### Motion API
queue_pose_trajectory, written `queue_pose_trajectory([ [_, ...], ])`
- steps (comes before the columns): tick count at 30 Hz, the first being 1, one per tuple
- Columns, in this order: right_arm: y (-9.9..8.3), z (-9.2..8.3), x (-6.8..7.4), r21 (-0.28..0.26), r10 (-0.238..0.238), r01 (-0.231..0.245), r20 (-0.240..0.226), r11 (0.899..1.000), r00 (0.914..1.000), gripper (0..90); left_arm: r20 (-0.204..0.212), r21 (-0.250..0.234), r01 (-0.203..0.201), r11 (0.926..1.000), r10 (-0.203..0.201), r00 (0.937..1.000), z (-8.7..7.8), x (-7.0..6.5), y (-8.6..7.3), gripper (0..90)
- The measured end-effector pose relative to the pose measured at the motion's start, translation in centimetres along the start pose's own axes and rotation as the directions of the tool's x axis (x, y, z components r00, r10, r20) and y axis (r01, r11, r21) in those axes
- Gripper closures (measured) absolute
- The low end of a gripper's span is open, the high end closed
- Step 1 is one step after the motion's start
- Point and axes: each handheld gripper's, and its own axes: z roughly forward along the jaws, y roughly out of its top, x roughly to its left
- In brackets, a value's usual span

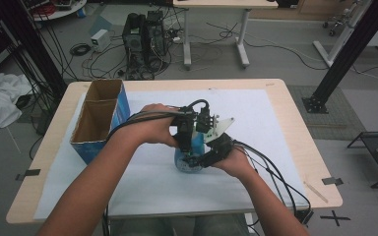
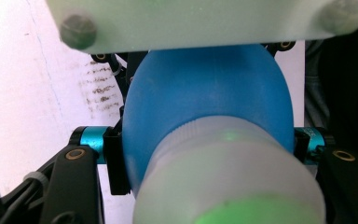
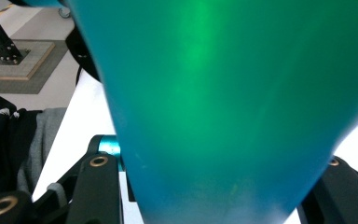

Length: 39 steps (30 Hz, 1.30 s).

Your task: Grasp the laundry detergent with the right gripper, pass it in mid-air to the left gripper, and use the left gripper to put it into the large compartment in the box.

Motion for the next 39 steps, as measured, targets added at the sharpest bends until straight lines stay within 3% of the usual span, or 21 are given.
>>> queue_pose_trajectory([
  [2,0.1,-0.1,0.1,-0.004,-0.003,0.003,0.004,1.000,1.0000,45.5,-0.020,-0.008,-0.004,1.0000,0.004,0.9998,-0.2,-0.1,0.0,38.3],
  [6,0.2,-0.4,-0.3,-0.004,-0.061,0.061,0.016,0.998,0.9980,45.4,-0.036,-0.014,-0.007,0.9999,0.006,0.9993,-0.4,-0.2,-0.1,38.5],
  [10,0.2,-0.4,-0.1,-0.001,-0.038,0.038,0.011,0.999,0.9992,44.8,-0.002,-0.011,0.022,0.9997,-0.022,0.9998,-0.4,-0.3,-0.1,38.5],
  [12,0.2,-0.5,0.0,0.002,-0.036,0.036,0.017,0.999,0.9992,43.8,-0.035,-0.015,-0.009,0.9998,0.008,0.9994,-0.6,0.0,0.0,38.5],
  [13,0.2,-0.5,-0.1,0.000,-0.034,0.034,0.014,0.999,0.9993,42.8,-0.021,-0.013,0.012,0.9998,-0.013,0.9997,-0.7,-0.1,0.0,38.5],
  [14,0.2,-0.5,-0.2,-0.005,-0.047,0.047,0.019,0.999,0.9987,37.4,-0.026,-0.021,0.020,0.9996,-0.021,0.9994,-0.8,0.0,-0.1,38.5],
  [15,0.3,-0.5,0.0,-0.015,0.001,0.000,0.019,1.000,0.9998,30.6,-0.031,-0.023,0.001,0.9997,-0.001,0.9995,-1.0,0.2,-0.1,38.5],
  [16,0.3,-0.5,0.0,-0.013,0.003,-0.002,0.032,1.000,0.9995,29.6,-0.015,-0.029,0.040,0.9988,-0.040,0.9991,-1.1,0.1,-0.3,38.4],
  [17,0.3,-0.5,-0.5,-0.041,-0.051,0.053,0.064,0.998,0.9967,26.5,-0.017,-0.025,0.040,0.9989,-0.040,0.9990,-1.3,0.2,-0.5,38.4],
  [18,0.3,-0.8,-0.4,-0.018,-0.016,0.017,0.046,1.000,0.9988,24.6,-0.014,-0.033,0.065,0.9974,-0.065,0.9978,-1.5,0.1,-0.6,38.4],
  [20,0.4,-1.3,-0.4,-0.016,-0.025,0.026,0.045,1.000,0.9987,22.6,-0.029,-0.029,0.060,0.9978,-0.061,0.9977,-1.8,0.3,-0.8,38.4],
  [21,0.5,-1.5,-0.4,-0.020,-0.024,0.025,0.049,0.999,0.9985,22.4,-0.029,-0.033,0.077,0.9965,-0.078,0.9965,-2.3,0.5,-1.2,38.4],
  [22,0.6,-1.9,-0.1,-0.011,0.008,-0.007,0.050,1.000,0.9987,22.0,-0.030,-0.035,0.087,0.9955,-0.088,0.9956,-2.6,0.5,-1.5,38.4],
  [25,1.1,-2.9,0.1,-0.014,-0.021,0.022,0.068,1.000,0.9975,21.9,-0.027,-0.039,0.127,0.9912,-0.128,0.9914,-3.6,0.7,-2.2,38.4],
  [27,1.3,-3.4,0.2,-0.032,-0.011,0.013,0.074,0.999,0.9972,21.8,-0.028,-0.048,0.156,0.9866,-0.157,0.9872,-4.3,0.6,-2.8,38.4],
  [30,1.6,-4.2,0.4,-0.020,0.016,-0.015,0.086,1.000,0.9962,13.0,-0.038,-0.059,0.209,0.9762,-0.211,0.9767,-5.7,0.6,-3.6,38.3],
  [31,1.7,-4.4,0.3,-0.024,0.003,-0.001,0.092,1.000,0.9958,13.0,-0.047,-0.055,0.222,0.9736,-0.224,0.9735,-6.2,0.6,-3.9,38.3],
  [32,1.7,-4.6,0.6,-0.003,0.033,-0.033,0.089,0.999,0.9955,13.0,-0.044,-0.060,0.245,0.9677,-0.248,0.9678,-6.7,0.6,-4.2,38.3],
  [34,1.8,-4.8,0.7,-0.004,0.032,-0.032,0.093,0.999,0.9951,13.0,-0.060,-0.057,0.274,0.9602,-0.277,0.9590,-7.7,0.6,-4.7,38.3],
  [36,1.9,-5.0,0.4,-0.015,-0.013,0.015,0.119,1.000,0.9928,13.0,-0.076,-0.070,0.293,0.9535,-0.298,0.9514,-8.4,0.5,-5.2,38.3],
  [39,2.0,-5.3,0.5,0.002,-0.004,0.004,0.122,1.000,0.9925,13.0,-0.073,-0.081,0.330,0.9405,-0.336,0.9391,-9.5,0.3,-6.0,38.3],
])
